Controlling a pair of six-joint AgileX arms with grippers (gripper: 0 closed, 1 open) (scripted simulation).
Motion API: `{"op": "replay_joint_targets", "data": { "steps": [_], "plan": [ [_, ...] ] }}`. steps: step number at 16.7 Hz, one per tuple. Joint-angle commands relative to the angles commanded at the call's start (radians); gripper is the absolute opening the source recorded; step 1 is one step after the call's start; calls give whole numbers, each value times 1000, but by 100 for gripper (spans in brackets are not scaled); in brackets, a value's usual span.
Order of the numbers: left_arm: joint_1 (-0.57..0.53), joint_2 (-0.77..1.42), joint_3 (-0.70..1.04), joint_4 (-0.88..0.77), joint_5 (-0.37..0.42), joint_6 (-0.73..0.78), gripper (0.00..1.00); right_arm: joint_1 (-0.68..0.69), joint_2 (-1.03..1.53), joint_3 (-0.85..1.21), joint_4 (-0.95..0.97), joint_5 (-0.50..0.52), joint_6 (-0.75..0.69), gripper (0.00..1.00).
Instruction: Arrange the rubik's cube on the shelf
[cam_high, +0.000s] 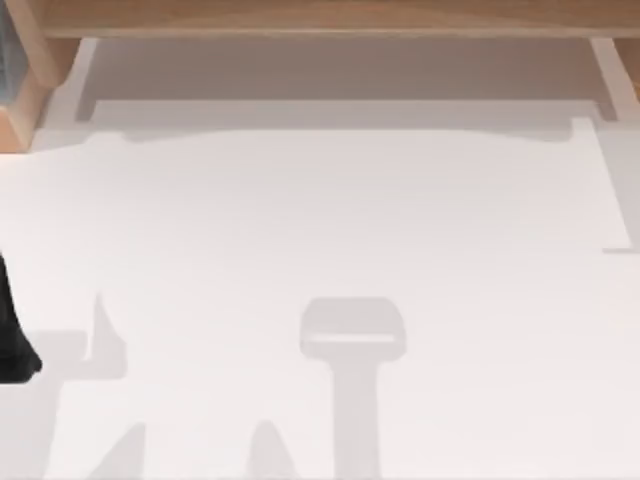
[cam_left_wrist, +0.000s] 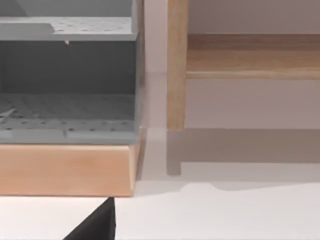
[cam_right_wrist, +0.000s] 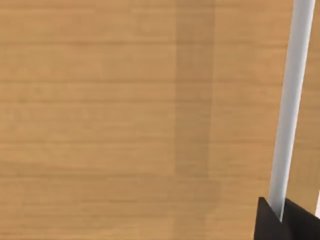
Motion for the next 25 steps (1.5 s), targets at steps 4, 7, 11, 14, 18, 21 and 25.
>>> {"op": "replay_joint_targets", "data": {
  "steps": [4,7,11,14,18,21,25],
  "plan": [
    [0,0,0,0,0,0,100,0,0,0,0,0,0,53],
    [0,0,0,0,0,0,100,0,0,0,0,0,0,75],
    [0,0,0,0,0,0,100,0,0,0,0,0,0,100],
    [0,0,0,0,0,0,100,0,0,0,0,0,0,100],
    [0,0,0,0,0,0,100,0,0,0,0,0,0,100],
    [0,0,0,0,0,0,100,-9,-5,-12,10,-10,-1,100],
    [0,0,0,0,0,0,100,-46,-18,-61,44,-48,0,100]
  ]
}}
